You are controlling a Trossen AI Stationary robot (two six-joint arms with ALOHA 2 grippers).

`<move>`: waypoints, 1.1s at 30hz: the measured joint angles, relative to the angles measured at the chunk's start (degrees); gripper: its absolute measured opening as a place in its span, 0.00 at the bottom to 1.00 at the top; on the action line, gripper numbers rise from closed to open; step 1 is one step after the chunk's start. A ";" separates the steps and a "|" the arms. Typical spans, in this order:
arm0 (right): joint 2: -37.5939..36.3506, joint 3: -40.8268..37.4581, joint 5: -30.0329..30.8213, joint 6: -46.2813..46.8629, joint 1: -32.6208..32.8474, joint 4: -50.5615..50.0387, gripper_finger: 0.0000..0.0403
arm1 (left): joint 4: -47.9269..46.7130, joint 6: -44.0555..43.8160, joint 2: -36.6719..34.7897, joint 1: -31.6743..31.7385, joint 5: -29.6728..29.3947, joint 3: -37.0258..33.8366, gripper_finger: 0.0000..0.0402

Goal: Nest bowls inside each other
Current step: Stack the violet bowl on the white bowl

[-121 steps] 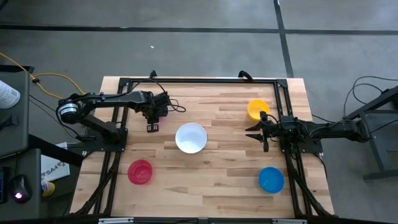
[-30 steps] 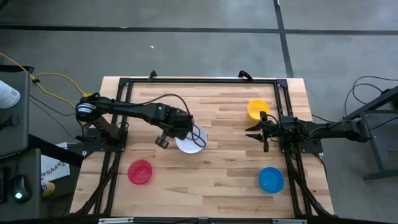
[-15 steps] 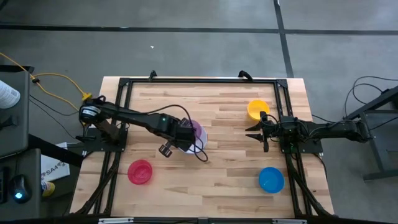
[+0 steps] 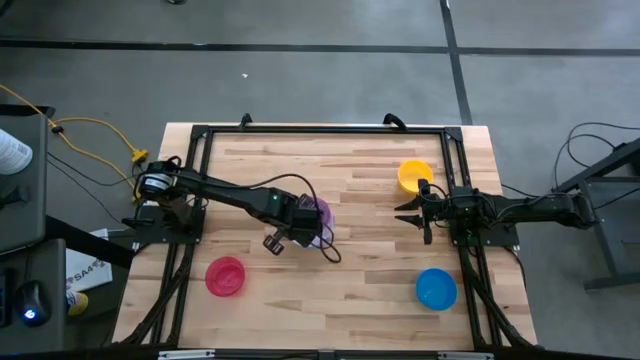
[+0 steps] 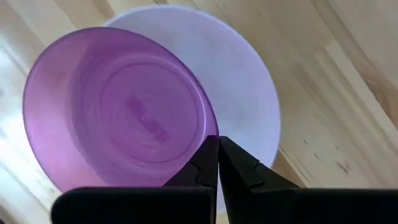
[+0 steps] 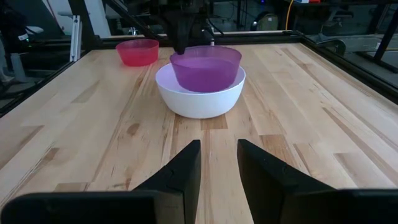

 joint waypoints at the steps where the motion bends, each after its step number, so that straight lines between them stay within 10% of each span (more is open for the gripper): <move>1: 0.00 0.00 0.00 0.01 0.00 -0.02 0.24 | -0.76 -0.20 0.01 0.00 0.15 -0.09 0.00; 33: 0.00 0.00 -0.01 0.01 0.00 0.00 0.24 | 8.09 -1.83 -0.08 0.00 3.48 -8.03 0.06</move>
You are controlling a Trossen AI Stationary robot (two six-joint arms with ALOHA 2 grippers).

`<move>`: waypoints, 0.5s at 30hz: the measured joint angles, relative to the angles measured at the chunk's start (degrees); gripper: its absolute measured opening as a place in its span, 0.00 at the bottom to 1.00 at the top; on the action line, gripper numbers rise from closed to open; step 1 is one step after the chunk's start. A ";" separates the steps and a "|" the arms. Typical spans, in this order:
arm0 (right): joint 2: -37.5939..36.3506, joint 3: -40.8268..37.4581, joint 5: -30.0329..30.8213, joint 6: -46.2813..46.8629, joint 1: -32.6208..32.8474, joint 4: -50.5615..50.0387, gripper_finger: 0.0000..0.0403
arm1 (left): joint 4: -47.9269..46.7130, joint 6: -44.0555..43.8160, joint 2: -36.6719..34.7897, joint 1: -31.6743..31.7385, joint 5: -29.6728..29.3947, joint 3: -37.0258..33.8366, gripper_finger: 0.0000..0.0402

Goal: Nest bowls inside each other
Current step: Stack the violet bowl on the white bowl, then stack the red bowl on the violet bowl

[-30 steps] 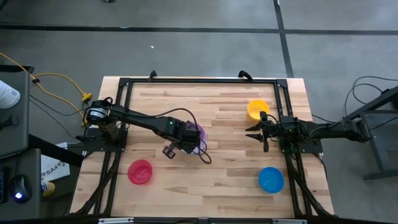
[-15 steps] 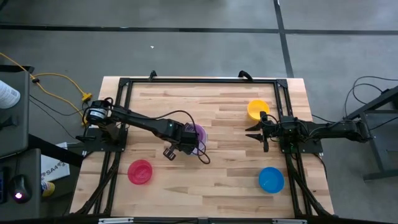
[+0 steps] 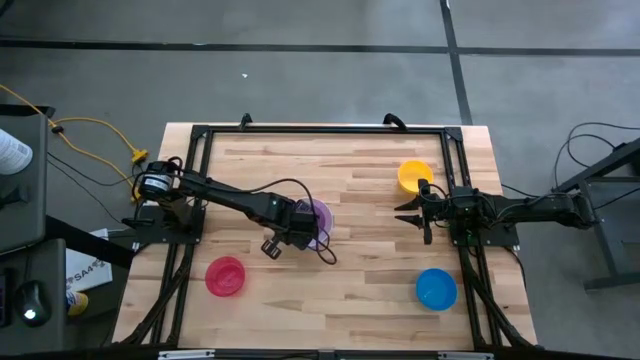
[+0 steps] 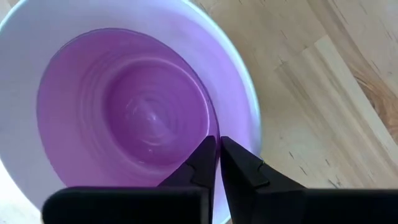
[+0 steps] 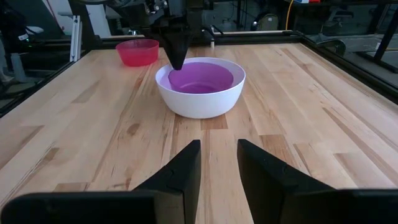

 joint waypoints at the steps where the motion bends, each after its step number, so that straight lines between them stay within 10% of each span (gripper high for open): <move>1: 0.00 0.00 0.00 0.01 -0.02 0.02 0.24 | 0.02 0.00 0.00 0.00 0.00 0.00 0.06; 15: 0.00 0.00 -0.01 0.01 0.00 0.00 0.24 | 0.45 2.94 0.00 0.02 -2.23 0.72 0.07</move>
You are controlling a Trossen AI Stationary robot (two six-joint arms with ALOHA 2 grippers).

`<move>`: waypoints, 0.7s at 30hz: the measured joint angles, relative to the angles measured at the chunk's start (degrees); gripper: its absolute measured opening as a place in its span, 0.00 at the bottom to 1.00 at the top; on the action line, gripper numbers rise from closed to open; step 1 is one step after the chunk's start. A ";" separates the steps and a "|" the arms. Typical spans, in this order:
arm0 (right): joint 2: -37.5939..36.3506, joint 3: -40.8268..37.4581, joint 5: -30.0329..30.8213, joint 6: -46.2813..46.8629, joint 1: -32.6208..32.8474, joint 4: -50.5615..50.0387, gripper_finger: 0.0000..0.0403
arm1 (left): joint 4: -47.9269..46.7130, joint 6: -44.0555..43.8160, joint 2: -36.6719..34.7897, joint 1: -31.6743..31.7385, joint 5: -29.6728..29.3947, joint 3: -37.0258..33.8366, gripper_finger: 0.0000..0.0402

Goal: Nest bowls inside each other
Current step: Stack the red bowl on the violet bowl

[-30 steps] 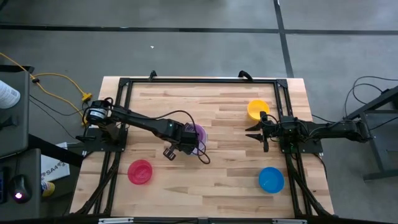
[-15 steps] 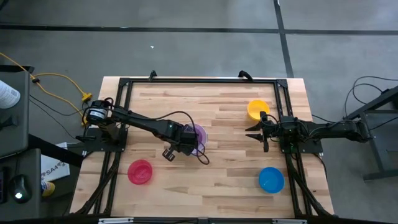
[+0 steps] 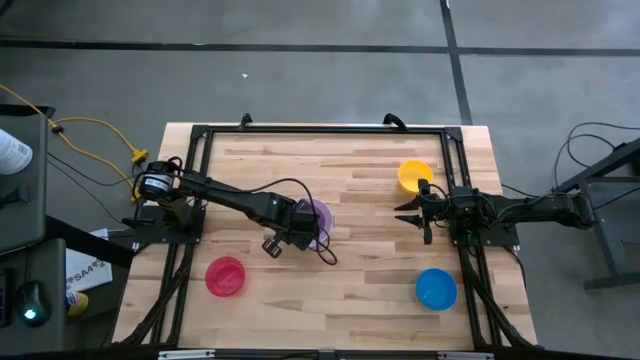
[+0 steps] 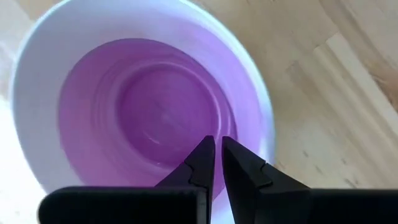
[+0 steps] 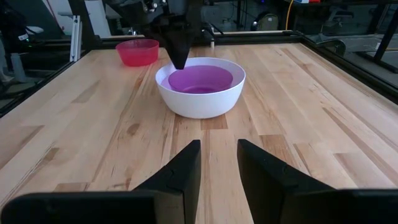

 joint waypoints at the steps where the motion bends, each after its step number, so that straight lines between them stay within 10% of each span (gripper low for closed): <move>1: 0.00 0.00 0.02 -0.01 -0.02 0.02 0.24 | -0.37 0.10 -0.20 0.00 -0.75 0.38 0.07; 21: -0.02 0.00 0.02 0.00 0.00 0.00 0.24 | -19.09 -27.82 -6.73 0.66 -0.86 2.49 0.07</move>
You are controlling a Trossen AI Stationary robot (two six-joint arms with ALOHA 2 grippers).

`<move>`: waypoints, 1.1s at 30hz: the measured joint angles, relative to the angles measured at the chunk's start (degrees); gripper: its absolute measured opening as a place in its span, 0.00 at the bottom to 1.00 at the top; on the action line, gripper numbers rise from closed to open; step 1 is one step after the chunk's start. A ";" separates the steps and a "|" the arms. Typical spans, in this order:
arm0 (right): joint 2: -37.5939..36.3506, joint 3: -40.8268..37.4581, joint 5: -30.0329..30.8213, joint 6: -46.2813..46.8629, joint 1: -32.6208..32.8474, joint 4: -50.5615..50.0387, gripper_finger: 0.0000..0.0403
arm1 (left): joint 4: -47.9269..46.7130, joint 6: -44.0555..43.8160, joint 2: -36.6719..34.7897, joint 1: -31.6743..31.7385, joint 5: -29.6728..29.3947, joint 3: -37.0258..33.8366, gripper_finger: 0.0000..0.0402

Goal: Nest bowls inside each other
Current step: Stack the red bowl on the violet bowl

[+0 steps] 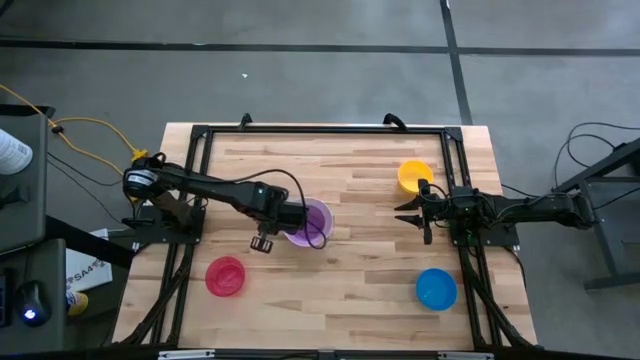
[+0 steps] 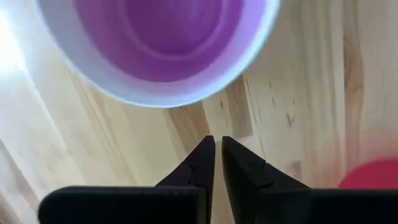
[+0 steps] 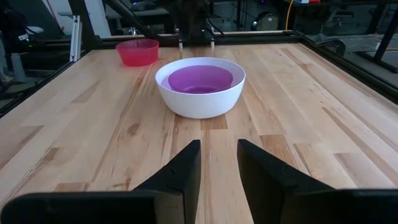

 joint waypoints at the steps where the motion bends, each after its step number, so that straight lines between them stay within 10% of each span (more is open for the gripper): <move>1: 0.00 0.00 0.00 -0.02 -0.01 -0.01 0.24 | -0.15 -2.57 -0.08 0.02 -0.01 -0.02 0.07; 17: 0.44 0.00 0.02 -0.02 0.00 -0.05 0.24 | 2.48 -31.17 -12.18 -1.53 -0.45 -11.98 0.07; 33: 1.40 0.00 0.00 0.00 -0.02 -0.04 0.24 | 1.64 -34.65 -23.10 -14.68 5.18 -20.85 0.07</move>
